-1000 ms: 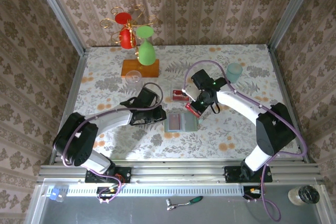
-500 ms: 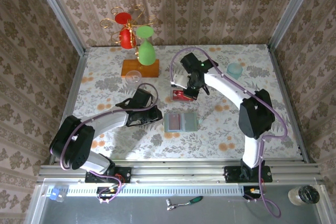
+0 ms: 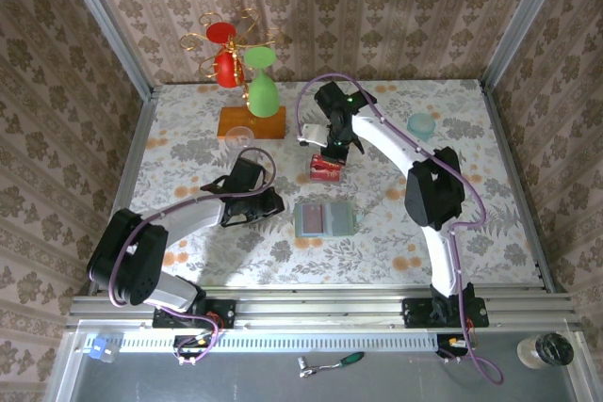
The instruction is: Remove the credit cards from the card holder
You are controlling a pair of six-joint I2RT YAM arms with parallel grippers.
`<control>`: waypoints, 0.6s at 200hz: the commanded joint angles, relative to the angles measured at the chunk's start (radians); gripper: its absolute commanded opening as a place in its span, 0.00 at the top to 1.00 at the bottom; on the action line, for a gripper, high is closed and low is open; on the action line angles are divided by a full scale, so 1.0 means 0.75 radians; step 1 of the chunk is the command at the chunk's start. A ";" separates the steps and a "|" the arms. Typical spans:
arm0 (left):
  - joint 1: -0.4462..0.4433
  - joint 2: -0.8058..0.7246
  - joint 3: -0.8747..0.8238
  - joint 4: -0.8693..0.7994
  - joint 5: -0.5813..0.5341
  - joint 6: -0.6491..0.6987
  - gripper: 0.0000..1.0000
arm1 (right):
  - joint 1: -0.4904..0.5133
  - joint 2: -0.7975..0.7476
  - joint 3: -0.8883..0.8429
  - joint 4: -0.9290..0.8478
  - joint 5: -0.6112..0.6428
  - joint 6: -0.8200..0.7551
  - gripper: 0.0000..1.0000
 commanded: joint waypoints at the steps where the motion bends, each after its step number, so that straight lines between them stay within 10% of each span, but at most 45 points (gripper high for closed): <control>1: 0.015 -0.030 -0.019 -0.005 0.017 0.030 0.86 | -0.006 0.049 0.071 -0.074 -0.014 -0.047 1.00; 120: 0.042 0.000 -0.009 -0.005 0.034 0.040 0.86 | -0.014 0.112 0.139 -0.066 0.046 -0.032 0.84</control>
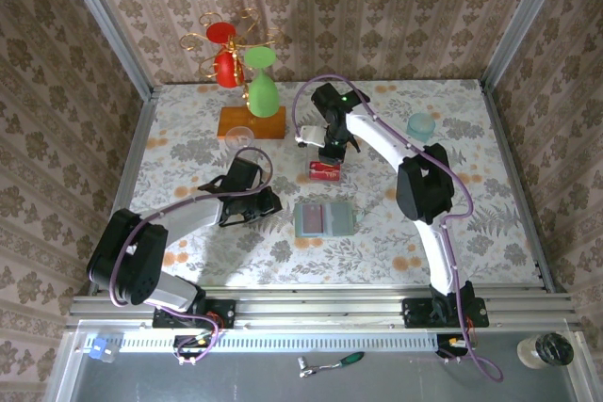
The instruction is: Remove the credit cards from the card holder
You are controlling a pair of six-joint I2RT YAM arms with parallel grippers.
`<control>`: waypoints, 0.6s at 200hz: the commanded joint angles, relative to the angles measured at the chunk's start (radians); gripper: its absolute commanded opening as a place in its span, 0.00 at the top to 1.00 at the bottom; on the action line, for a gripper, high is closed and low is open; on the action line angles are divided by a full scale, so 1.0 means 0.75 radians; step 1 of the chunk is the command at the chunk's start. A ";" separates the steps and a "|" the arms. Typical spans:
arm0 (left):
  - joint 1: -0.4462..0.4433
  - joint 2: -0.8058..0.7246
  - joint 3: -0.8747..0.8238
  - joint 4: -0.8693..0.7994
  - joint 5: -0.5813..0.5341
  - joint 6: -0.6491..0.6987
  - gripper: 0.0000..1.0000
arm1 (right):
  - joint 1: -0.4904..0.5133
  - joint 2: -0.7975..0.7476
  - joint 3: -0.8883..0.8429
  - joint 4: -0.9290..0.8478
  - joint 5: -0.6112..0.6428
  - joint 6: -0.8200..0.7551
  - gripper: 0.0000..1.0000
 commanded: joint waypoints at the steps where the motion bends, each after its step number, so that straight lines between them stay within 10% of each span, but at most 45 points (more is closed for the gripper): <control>1: 0.008 0.002 0.002 -0.005 0.024 0.031 0.86 | -0.006 -0.010 0.032 -0.023 0.040 0.001 0.84; 120: -0.068 0.096 0.050 0.097 0.059 0.014 0.88 | 0.018 -0.417 -0.521 0.451 0.010 0.641 0.84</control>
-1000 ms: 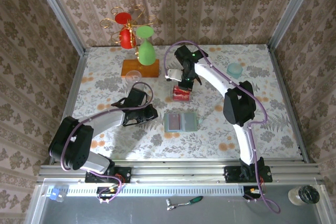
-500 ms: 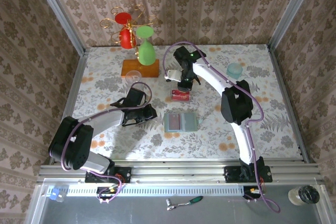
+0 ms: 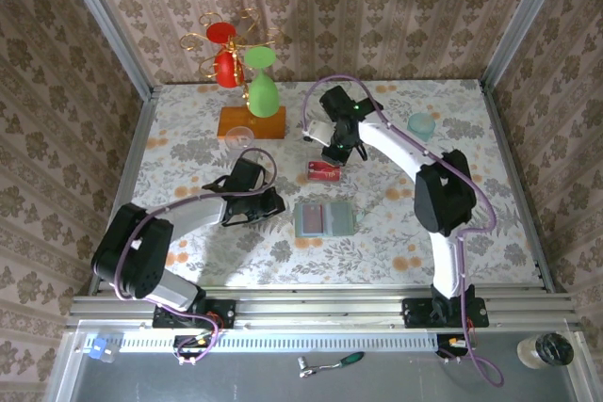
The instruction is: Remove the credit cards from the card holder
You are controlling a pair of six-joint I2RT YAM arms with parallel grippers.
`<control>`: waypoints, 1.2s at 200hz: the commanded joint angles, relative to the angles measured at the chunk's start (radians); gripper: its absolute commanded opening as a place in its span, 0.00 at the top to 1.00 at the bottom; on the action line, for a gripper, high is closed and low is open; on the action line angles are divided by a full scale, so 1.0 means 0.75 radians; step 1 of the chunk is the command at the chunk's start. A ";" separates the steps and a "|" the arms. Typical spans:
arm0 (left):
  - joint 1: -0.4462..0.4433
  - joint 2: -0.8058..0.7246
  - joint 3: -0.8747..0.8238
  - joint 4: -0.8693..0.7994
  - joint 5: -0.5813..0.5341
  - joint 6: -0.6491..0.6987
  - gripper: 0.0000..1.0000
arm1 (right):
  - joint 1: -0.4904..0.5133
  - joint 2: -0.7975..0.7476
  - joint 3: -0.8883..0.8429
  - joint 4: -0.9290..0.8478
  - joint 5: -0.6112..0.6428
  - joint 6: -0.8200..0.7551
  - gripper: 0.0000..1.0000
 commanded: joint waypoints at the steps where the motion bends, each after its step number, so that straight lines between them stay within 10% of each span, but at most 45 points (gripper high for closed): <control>1: -0.037 0.032 0.042 0.039 0.016 0.012 0.88 | 0.016 -0.125 -0.131 0.153 -0.025 0.285 0.84; 130: -0.207 0.115 0.037 0.102 -0.076 -0.074 0.98 | 0.059 -0.507 -0.812 0.528 -0.258 1.342 0.83; 240: -0.216 0.114 0.031 0.031 -0.107 -0.062 1.00 | 0.136 -0.504 -0.943 0.636 -0.326 1.526 0.85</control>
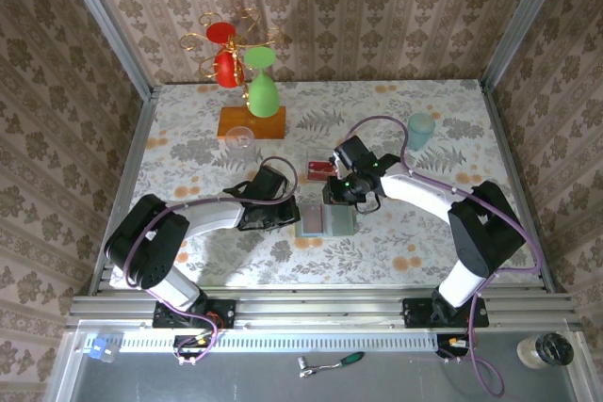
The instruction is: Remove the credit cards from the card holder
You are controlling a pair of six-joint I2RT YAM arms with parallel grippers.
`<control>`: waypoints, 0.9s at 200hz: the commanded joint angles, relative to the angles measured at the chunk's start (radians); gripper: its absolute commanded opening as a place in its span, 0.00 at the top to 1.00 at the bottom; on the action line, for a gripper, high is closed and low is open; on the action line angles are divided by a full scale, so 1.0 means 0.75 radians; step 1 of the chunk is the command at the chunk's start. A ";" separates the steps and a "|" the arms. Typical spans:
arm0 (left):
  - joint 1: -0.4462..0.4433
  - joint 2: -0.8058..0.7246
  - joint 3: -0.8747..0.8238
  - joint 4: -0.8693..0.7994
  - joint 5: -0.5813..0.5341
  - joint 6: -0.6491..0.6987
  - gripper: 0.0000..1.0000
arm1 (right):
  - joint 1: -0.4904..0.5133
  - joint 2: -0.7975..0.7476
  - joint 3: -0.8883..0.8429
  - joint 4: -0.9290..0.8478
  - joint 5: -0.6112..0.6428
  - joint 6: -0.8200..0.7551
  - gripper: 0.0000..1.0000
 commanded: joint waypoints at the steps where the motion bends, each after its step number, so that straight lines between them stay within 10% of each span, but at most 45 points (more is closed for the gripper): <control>1: -0.010 0.010 0.005 -0.047 -0.022 0.005 1.00 | 0.013 -0.015 -0.025 0.038 -0.036 0.067 0.84; 180: 0.004 0.042 -0.007 -0.036 -0.004 0.003 1.00 | 0.067 0.161 -0.060 0.210 -0.209 0.289 0.68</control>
